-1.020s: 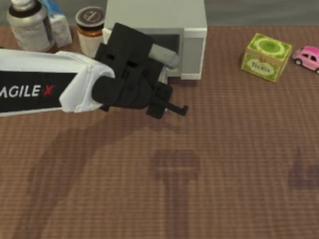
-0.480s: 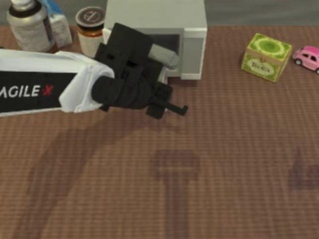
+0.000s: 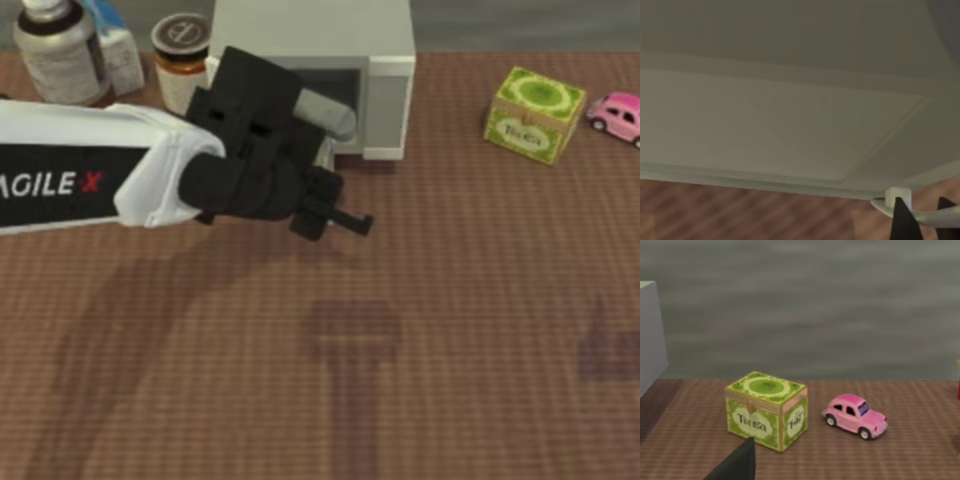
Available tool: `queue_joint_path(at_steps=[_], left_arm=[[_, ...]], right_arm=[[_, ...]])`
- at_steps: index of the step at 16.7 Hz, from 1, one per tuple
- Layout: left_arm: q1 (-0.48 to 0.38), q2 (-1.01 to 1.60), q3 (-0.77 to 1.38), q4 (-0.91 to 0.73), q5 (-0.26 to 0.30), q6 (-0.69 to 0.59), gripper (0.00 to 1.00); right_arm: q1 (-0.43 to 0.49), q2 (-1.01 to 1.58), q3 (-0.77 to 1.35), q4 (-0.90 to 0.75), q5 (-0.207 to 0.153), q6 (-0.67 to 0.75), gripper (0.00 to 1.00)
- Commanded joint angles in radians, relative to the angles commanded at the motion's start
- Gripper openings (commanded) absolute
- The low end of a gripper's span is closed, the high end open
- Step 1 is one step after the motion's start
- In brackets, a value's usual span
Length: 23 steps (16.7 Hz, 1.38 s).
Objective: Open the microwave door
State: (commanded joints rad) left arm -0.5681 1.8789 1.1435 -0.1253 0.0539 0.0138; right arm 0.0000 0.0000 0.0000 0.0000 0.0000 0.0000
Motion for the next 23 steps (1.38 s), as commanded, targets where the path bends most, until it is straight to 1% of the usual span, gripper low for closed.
queue_joint_path(at_steps=[4, 23], left_arm=[[0.02, -0.016, -0.02, 0.004, 0.026, 0.039, 0.0], [0.02, -0.016, -0.021, 0.004, 0.027, 0.04, 0.0]], right_arm=[[0.0, 0.0, 0.0, 0.0, 0.0, 0.0, 1.0], [0.0, 0.0, 0.0, 0.0, 0.0, 0.0, 1.0]])
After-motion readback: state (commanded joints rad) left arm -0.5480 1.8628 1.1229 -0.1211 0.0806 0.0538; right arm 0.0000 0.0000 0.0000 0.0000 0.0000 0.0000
